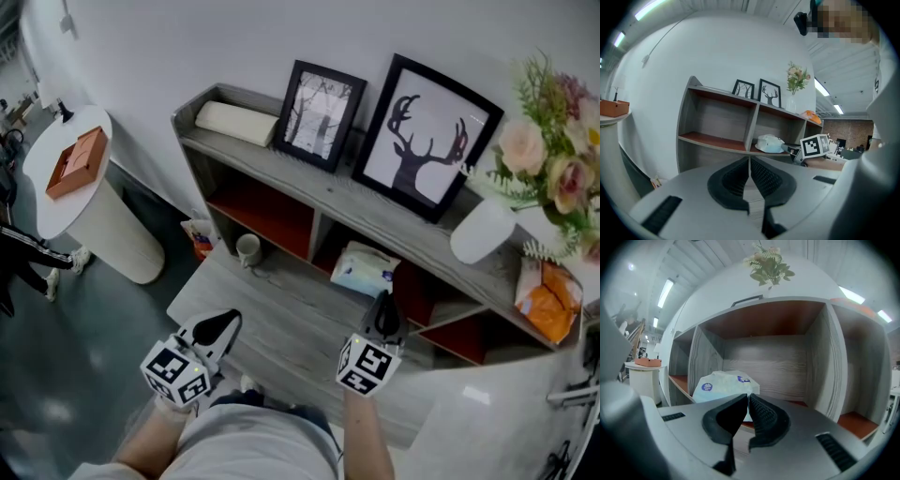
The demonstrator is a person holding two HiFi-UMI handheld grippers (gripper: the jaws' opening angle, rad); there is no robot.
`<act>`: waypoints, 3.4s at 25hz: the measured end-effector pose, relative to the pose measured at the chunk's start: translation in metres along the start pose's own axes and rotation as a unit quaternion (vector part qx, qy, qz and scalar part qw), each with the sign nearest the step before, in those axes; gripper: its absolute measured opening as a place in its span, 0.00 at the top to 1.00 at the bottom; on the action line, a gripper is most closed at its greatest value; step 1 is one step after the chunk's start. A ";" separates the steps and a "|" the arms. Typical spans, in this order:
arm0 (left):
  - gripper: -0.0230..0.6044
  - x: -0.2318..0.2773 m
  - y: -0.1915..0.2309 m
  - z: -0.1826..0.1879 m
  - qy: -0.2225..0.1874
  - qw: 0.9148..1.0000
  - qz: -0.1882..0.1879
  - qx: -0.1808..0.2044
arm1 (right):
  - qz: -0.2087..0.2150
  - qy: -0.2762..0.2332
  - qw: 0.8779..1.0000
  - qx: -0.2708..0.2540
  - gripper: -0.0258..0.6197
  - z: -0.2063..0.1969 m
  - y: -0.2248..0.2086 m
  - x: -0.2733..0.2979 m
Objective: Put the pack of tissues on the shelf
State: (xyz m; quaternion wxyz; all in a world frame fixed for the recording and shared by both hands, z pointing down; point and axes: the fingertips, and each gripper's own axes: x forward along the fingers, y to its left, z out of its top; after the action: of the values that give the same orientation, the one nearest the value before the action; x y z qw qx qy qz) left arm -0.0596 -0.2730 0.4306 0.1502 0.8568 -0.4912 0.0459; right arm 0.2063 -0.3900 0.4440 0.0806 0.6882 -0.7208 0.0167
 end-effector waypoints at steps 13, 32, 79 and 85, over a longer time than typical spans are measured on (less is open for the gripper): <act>0.92 0.000 0.005 0.000 0.003 1.000 -0.004 -0.005 | 0.049 0.005 0.999 0.001 0.92 0.002 0.039 0.015; 0.92 0.044 -0.024 0.005 0.012 0.996 -0.092 0.006 | 0.072 -0.034 0.995 0.057 0.92 0.024 0.019 -0.039; 0.92 0.087 -0.101 -0.017 0.054 0.970 -0.237 0.026 | 0.038 0.013 0.995 0.094 0.92 -0.020 0.008 -0.131; 0.92 0.084 -0.101 -0.016 0.052 0.971 -0.234 0.026 | 0.042 0.013 0.995 0.095 0.92 -0.020 0.010 -0.131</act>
State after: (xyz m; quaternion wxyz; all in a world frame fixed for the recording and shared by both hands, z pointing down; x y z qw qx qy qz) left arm 0.0710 -0.2904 0.4436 0.1601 0.9478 -0.2677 0.0665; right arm 0.2039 -0.2567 0.4462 0.0239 0.6615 -0.7432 0.0973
